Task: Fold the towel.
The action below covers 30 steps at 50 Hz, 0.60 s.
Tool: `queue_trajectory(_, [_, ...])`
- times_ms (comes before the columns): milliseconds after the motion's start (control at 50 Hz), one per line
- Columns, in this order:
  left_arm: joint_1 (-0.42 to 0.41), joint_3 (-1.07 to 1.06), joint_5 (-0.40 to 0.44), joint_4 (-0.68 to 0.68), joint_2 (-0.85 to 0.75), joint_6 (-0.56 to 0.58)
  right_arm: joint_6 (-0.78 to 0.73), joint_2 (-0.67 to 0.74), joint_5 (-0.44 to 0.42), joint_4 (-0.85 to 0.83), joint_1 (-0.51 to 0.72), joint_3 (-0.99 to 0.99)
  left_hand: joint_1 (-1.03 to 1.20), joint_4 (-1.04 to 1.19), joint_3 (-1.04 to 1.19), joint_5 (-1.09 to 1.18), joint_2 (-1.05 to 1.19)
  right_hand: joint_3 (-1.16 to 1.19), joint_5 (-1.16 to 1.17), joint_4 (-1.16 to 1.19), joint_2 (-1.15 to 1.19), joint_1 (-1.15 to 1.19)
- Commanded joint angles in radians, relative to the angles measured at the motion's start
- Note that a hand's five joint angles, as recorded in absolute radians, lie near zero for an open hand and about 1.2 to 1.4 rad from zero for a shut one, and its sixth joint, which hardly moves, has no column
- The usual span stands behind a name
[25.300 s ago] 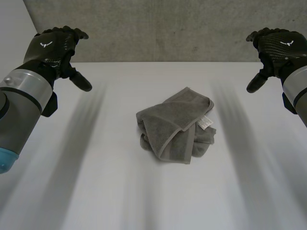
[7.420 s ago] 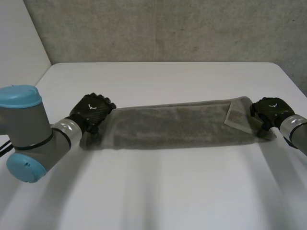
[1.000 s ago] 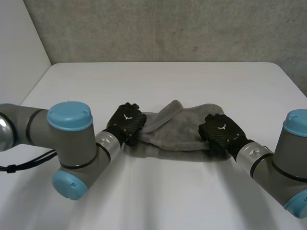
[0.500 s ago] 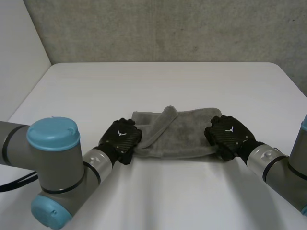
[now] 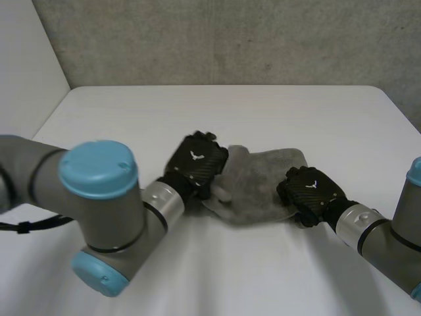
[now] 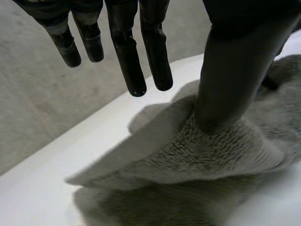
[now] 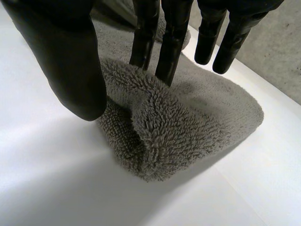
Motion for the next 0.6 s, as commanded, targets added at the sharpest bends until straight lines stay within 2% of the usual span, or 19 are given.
queue_trajectory(20, [-0.046, 0.04, -0.001, -0.002, -0.113, -0.002, -0.005, 0.001, 0.003, -0.002, 0.0, -0.001, -0.015, -0.056, -0.042, 0.002, -0.013, -0.05, 0.006, -0.078, 0.014, 0.009])
queue_trajectory(180, [-0.049, 0.068, -0.003, 0.001, -0.123, 0.001, -0.005, 0.001, 0.003, -0.002, -0.002, -0.003, -0.012, -0.056, -0.042, 0.005, -0.01, -0.05, 0.009, -0.078, 0.017, 0.012])
queue_trajectory(220, [-0.047, 0.068, -0.003, 0.001, -0.118, 0.001, -0.005, 0.001, 0.002, 0.0, 0.0, -0.003, -0.009, -0.056, -0.042, 0.008, -0.008, -0.05, 0.056, -0.078, 0.064, 0.059])
queue_trajectory(260, [-0.046, 0.066, -0.003, 0.001, -0.114, 0.001, -0.005, 0.001, -0.001, -0.002, 0.0, -0.003, 0.0, -0.056, -0.042, 0.017, 0.001, -0.05, 0.197, -0.078, 0.205, 0.199])
queue_trajectory(420, [-0.01, 0.037, -0.031, -0.008, -0.074, 0.004, -0.005, 0.001, 0.005, -0.002, 0.001, -0.006, 0.052, -0.056, -0.042, 0.07, 0.054, -0.05, 0.153, -0.078, 0.161, 0.156])
queue_trajectory(440, [0.012, 0.016, -0.043, -0.008, -0.068, 0.009, -0.005, 0.001, 0.005, -0.002, 0.001, -0.006, 0.183, -0.056, -0.042, 0.2, 0.185, -0.05, 0.153, -0.078, 0.161, 0.156])
queue_trajectory(460, [0.013, 0.016, -0.043, -0.008, -0.068, 0.009, -0.005, 0.001, 0.005, -0.002, 0.003, -0.006, 0.185, -0.056, -0.042, 0.202, 0.186, -0.05, 0.144, -0.078, 0.152, 0.147])
queue_trajectory(480, [0.039, -0.01, -0.046, -0.007, -0.055, 0.009, -0.003, 0.001, 0.005, -0.002, 0.003, -0.006, 0.481, -0.056, -0.042, 0.498, 0.483, -0.05, 0.13, -0.078, 0.138, 0.132])
queue_trajectory(500, [0.066, -0.038, -0.044, -0.001, -0.04, 0.009, -0.003, 0.001, 0.005, -0.002, 0.003, -0.006, 0.617, -0.056, -0.042, 0.634, 0.619, -0.05, 0.13, -0.078, 0.138, 0.132])
queue_trajectory(600, [0.149, -0.098, -0.038, 0.001, -0.028, 0.021, -0.002, 0.001, 0.005, -0.002, 0.003, -0.006, 0.619, -0.056, -0.042, 0.636, 0.62, -0.05, 0.1, -0.078, 0.108, 0.103])
